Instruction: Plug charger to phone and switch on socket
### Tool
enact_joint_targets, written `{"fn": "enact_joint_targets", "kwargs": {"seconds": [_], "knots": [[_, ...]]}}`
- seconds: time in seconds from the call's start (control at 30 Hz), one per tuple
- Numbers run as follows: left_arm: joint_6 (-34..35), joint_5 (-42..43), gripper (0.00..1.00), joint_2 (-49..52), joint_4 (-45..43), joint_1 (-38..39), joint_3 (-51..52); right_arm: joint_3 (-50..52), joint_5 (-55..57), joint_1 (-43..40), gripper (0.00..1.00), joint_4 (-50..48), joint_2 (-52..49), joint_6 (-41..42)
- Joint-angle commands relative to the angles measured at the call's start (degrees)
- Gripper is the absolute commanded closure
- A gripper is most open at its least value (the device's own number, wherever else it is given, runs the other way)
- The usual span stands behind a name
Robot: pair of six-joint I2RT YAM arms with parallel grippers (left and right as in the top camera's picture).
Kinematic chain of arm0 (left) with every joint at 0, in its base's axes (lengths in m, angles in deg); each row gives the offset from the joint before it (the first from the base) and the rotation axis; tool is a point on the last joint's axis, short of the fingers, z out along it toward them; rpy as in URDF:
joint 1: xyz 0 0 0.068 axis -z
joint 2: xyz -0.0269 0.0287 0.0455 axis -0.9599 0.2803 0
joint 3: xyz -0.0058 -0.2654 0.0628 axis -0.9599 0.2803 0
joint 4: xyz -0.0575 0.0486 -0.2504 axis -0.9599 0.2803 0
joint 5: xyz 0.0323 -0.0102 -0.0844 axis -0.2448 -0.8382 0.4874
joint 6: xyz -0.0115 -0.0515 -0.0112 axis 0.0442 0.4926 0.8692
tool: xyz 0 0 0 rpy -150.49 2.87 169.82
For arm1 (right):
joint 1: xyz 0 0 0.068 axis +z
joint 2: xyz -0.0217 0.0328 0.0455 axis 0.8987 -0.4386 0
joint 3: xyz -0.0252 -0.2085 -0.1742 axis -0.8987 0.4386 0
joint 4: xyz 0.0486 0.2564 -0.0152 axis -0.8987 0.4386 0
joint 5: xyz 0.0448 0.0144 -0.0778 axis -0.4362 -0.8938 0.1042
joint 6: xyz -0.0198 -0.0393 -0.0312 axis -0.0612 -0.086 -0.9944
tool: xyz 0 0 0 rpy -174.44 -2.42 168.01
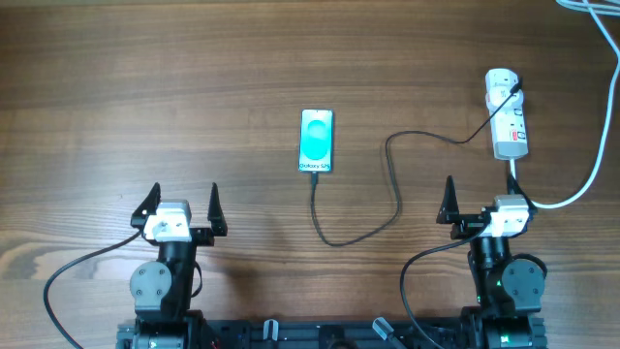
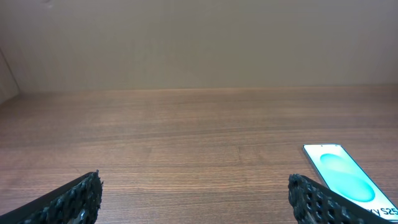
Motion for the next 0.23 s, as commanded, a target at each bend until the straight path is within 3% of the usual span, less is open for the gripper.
{"fn": "enact_joint_targets", "kwargs": {"seconds": [0.0, 0.2], "knots": [[-0.85, 0.09, 0.00, -0.59, 0.17, 0.33, 0.26, 0.07, -0.48, -0.22, 0.00, -0.26, 0.57, -0.98], [-0.85, 0.09, 0.00, -0.59, 0.17, 0.33, 0.26, 0.07, -0.48, -0.22, 0.00, -0.26, 0.57, -0.98]]}}
